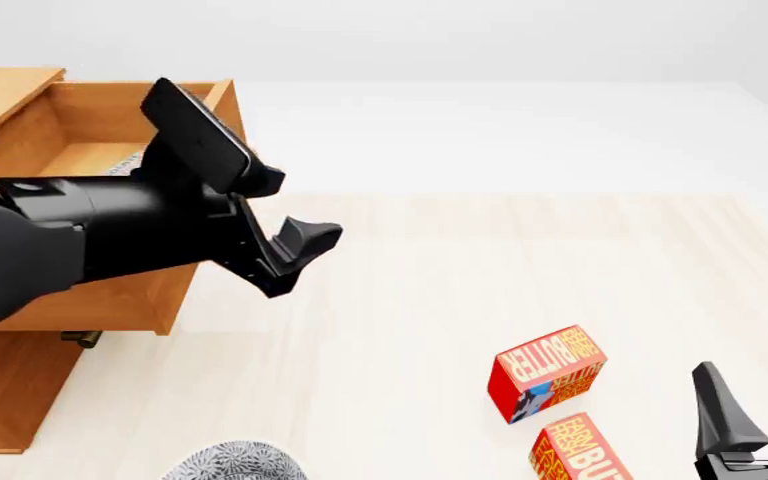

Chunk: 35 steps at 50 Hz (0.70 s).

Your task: Put the chocolate pudding in the top drawer of the cabinet and close it.

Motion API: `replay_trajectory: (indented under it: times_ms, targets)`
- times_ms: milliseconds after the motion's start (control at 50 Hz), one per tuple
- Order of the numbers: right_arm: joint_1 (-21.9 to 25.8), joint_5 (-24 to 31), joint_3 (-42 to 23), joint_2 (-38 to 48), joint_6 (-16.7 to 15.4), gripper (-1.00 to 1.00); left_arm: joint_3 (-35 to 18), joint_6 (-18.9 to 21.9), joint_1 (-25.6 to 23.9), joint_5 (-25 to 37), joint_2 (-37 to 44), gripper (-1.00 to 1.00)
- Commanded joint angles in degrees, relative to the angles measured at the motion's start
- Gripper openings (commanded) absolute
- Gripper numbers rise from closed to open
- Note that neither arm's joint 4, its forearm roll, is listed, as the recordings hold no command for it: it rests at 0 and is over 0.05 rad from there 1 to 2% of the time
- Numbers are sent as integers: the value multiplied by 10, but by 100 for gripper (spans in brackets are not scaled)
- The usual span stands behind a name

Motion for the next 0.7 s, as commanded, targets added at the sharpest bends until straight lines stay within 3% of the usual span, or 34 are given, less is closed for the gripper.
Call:
replay_trajectory:
  times_ms: [20,240,360,700]
  targets:
    - [0,0,0,0,0,100,28,-11,-9,-23,17,100]
    - [0,0,0,0,0,100,55,-30,-17,-45,34,100]
    - [0,0,0,0,0,100,54,-56,-7,-37,33,100]
    - [0,0,0,0,0,100,102,-67,38,-53,20,100]
